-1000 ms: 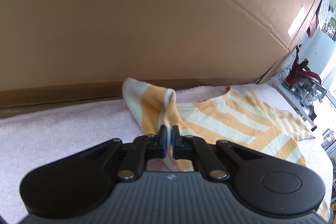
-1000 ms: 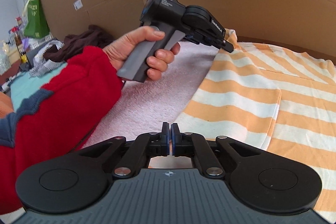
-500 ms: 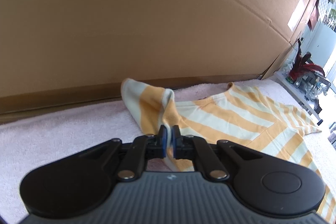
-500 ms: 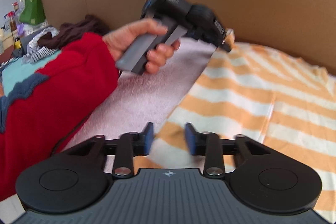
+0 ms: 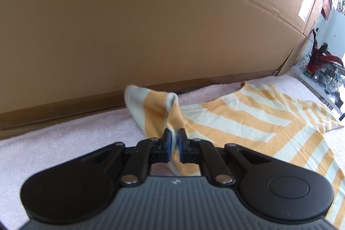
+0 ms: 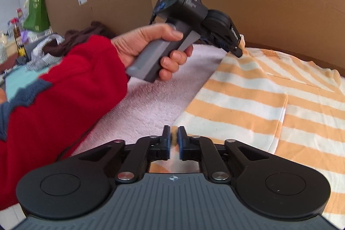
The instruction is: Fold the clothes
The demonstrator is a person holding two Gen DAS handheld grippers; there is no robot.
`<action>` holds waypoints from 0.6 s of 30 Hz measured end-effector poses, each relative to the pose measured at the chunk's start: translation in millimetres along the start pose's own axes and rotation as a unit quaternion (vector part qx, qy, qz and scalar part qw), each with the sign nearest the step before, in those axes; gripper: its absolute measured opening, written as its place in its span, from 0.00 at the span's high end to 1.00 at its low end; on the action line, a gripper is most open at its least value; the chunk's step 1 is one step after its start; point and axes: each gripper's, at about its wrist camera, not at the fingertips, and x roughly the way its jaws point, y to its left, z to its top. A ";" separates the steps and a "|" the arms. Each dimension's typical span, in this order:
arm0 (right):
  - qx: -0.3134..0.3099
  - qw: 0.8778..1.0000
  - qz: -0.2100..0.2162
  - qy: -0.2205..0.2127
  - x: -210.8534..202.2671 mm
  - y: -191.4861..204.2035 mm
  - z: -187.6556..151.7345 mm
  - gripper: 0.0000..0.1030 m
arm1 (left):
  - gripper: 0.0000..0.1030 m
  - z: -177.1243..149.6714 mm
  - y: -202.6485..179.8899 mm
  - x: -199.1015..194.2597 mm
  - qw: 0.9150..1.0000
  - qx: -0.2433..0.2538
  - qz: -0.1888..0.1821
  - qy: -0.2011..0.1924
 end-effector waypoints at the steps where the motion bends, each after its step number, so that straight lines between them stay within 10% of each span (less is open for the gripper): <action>1: 0.010 1.000 0.012 -0.010 -5.6 -1.1 1.7 0.81 | 0.83 0.1 0.3 -0.2 1.000 0.000 0.001 -0.001; 5: -0.002 1.000 0.012 0.008 -3.1 4.4 -1.2 0.77 | 0.75 -0.1 -0.6 -1.0 1.000 0.005 0.001 -0.002; 9: -0.015 1.000 0.012 -0.002 -9.8 9.6 -5.2 0.79 | 0.96 4.3 4.1 -11.5 1.000 0.003 0.007 -0.012; 14: 0.020 0.999 -0.021 -0.016 -21.6 -11.3 -5.2 0.75 | 0.99 9.4 16.5 -26.4 0.997 -0.010 0.073 -0.039; 18: 0.045 0.998 -0.039 -0.002 -16.0 -28.0 -13.9 0.75 | 0.99 14.2 17.5 -43.0 0.995 -0.034 0.048 -0.084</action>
